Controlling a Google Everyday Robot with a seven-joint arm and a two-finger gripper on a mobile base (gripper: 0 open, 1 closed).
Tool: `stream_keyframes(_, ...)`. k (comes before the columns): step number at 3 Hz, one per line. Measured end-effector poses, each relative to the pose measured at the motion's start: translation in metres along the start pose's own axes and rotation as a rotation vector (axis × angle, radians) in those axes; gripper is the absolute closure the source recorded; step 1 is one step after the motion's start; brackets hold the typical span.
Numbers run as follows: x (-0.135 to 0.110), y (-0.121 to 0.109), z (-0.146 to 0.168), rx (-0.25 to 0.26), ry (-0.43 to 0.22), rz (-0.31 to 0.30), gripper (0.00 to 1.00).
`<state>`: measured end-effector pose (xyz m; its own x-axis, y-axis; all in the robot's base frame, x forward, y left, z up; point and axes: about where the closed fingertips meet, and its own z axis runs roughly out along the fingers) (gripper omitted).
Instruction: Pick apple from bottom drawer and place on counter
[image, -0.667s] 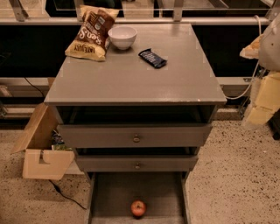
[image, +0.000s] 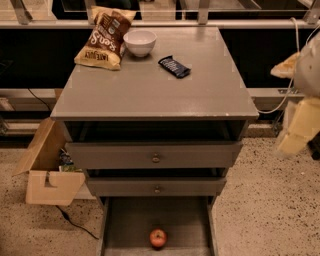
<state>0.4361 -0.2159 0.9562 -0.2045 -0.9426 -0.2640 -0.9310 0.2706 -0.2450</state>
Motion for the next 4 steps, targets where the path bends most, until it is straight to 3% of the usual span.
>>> stream_keyframes(1, 0.029, 0.036, 0.071, -0.049, -0.203, 0.030, 0.00)
stream_keyframes(2, 0.042, 0.061, 0.107, -0.063, -0.357, 0.054, 0.00)
stream_keyframes(3, 0.035, 0.090, 0.135, -0.055, -0.548, 0.066, 0.00)
stream_keyframes(4, 0.036, 0.091, 0.141, -0.064, -0.552, 0.075, 0.00)
